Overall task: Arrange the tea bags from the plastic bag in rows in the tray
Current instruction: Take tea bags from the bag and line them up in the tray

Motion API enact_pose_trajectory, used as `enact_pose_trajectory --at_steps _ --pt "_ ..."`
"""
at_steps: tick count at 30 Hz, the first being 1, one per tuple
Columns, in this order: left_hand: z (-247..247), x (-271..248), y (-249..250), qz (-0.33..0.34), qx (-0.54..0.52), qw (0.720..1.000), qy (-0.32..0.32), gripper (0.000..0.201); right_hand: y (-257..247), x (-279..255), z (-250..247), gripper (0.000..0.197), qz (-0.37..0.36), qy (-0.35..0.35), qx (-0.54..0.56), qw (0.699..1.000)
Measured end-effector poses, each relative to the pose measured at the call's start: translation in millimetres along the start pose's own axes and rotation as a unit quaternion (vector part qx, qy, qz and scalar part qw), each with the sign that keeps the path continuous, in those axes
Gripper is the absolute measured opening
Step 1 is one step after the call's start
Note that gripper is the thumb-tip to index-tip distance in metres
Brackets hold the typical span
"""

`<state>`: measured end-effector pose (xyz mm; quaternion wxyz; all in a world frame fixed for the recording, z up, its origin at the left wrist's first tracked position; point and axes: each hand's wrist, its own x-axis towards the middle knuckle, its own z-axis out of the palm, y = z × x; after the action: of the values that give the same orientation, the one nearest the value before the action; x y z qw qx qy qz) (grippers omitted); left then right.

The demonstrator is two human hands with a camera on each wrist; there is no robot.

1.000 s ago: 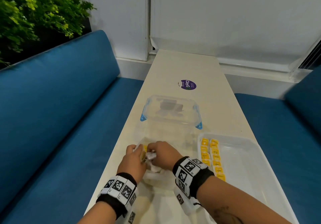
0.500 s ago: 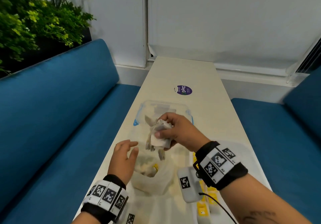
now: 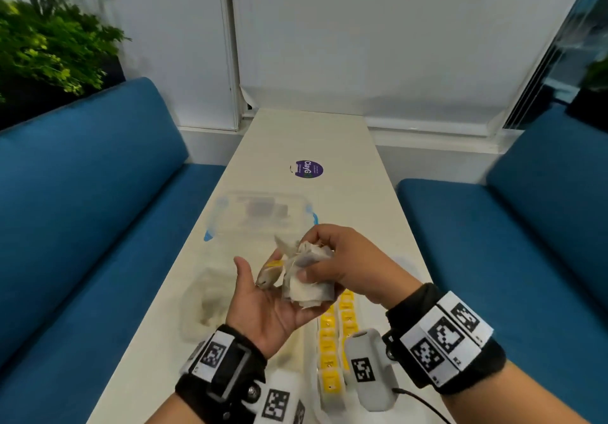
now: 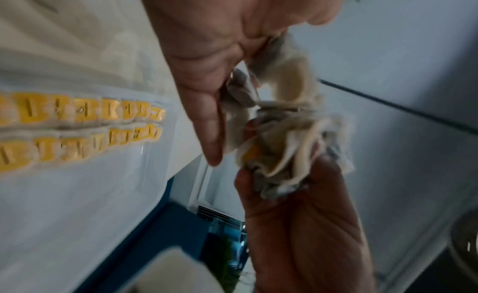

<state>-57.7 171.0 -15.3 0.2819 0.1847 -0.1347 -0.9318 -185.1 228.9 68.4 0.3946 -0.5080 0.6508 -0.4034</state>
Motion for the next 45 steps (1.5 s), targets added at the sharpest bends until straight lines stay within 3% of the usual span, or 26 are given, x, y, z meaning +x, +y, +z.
enact_pose_trajectory --at_steps 3,6,10,15,18,20,23,28,34,37,39,43,45 --pt "4.8 7.5 -13.7 0.026 0.051 0.998 0.006 0.060 19.6 -8.8 -1.5 0.023 0.017 0.039 -0.078 0.996" --pt "12.0 11.7 -33.5 0.004 0.090 0.996 0.010 0.049 36.2 -18.6 8.7 0.020 -0.019 0.081 -0.211 0.974" --pt "21.0 19.5 -55.6 -0.006 0.058 0.997 0.047 0.034 55.8 -30.4 26.9 0.033 -0.048 0.100 -0.306 0.945" --pt "27.7 24.6 -70.6 -0.030 0.019 0.997 0.071 0.019 63.0 -37.3 15.5 0.071 -0.015 0.105 -0.188 0.976" --pt "23.1 32.8 -74.5 -0.021 0.050 0.994 0.091 0.017 63.1 -40.2 6.3 0.075 -0.013 0.077 -0.147 0.986" --pt "23.7 36.6 -73.5 -0.018 0.078 0.992 0.094 0.026 62.5 -42.2 0.1 0.075 -0.011 0.063 -0.124 0.990" --pt "27.5 34.8 -67.0 -0.039 0.088 0.993 0.075 0.044 63.3 -43.2 -8.9 0.071 -0.002 0.053 -0.082 0.995" --pt "18.7 39.8 -58.2 -0.027 0.130 0.981 0.140 0.026 67.1 -40.4 -19.6 0.056 -0.003 0.084 0.035 0.996" --pt "19.8 36.9 -45.9 -0.060 0.145 0.982 0.107 0.024 60.5 -39.0 -31.6 0.024 -0.022 0.147 -0.030 0.988" --pt "17.5 35.8 -45.1 -0.050 0.154 0.980 0.112 0.022 59.1 -37.0 -29.6 0.017 -0.011 0.142 -0.018 0.990" --pt "15.9 35.1 -46.1 -0.043 0.158 0.979 0.119 0.021 59.4 -34.7 -25.7 0.016 0.009 0.132 0.012 0.991" --pt "9.6 32.0 -42.7 -0.058 0.140 0.983 0.104 0.033 62.5 -29.0 -20.9 0.035 0.040 0.135 0.028 0.990" --pt "3.8 30.5 -38.6 -0.062 0.146 0.981 0.113 0.030 63.6 -27.6 -20.3 0.036 0.041 0.138 0.021 0.989"
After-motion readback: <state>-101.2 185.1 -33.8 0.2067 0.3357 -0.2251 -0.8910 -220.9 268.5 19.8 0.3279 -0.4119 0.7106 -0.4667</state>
